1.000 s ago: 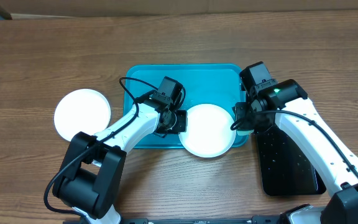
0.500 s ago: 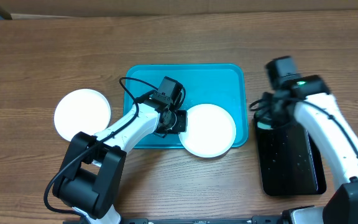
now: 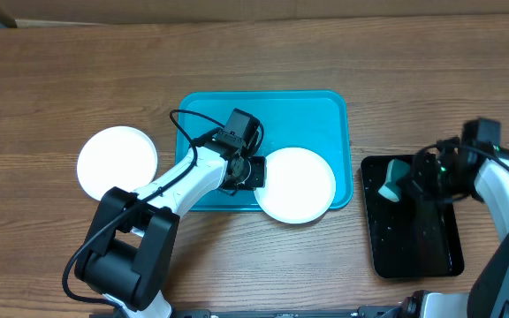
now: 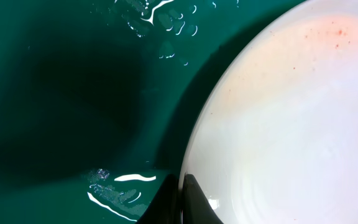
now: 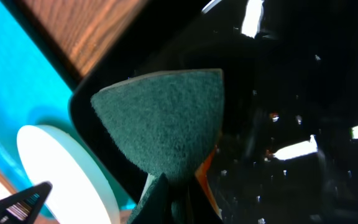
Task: Clean dirty plates on tray and stack at the side
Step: 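Lower the green sponge onto the black tray and release it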
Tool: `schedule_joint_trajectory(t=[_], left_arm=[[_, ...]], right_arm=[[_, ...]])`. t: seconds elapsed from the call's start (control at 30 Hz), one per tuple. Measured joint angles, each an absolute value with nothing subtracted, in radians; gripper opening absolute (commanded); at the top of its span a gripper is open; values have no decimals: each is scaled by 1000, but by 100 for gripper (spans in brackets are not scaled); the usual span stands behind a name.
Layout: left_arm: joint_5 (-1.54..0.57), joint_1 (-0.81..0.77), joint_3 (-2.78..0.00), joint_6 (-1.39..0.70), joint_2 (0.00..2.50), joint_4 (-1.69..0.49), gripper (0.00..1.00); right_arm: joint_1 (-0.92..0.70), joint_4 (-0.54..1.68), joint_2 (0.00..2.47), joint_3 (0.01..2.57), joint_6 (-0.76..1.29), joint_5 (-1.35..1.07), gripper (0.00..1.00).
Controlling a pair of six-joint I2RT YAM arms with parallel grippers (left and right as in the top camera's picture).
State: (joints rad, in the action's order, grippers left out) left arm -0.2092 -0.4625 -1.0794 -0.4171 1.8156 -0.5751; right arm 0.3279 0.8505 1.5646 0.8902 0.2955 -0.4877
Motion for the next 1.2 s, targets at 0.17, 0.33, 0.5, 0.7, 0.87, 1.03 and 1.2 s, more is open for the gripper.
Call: schedule_joint_trajectory(t=[0.17, 0.33, 0.5, 0.7, 0.87, 1.03, 1.2], left_arm=[[-209, -463, -1079, -417, 1816, -575, 4], [-209, -463, -1079, -417, 1816, -575, 4], [-209, -463, -1079, -417, 1816, -576, 4], [-209, -463, -1079, -417, 1816, -576, 4], [-209, -463, -1079, -417, 1816, -576, 4], [-209, -463, -1079, -417, 1816, -576, 4], [-209, -463, -1079, -417, 1816, -576, 4]], right_arm=[[391, 639, 1565, 748, 285, -564, 6], [405, 454, 1564, 622, 359, -619, 6], [410, 390, 1557, 593, 492, -652, 6], [410, 274, 1556, 582, 686, -692, 11], [411, 229, 1557, 576, 751, -738, 9], [411, 356, 1557, 576, 728, -742, 4], [410, 483, 1553, 575, 709, -640, 4]])
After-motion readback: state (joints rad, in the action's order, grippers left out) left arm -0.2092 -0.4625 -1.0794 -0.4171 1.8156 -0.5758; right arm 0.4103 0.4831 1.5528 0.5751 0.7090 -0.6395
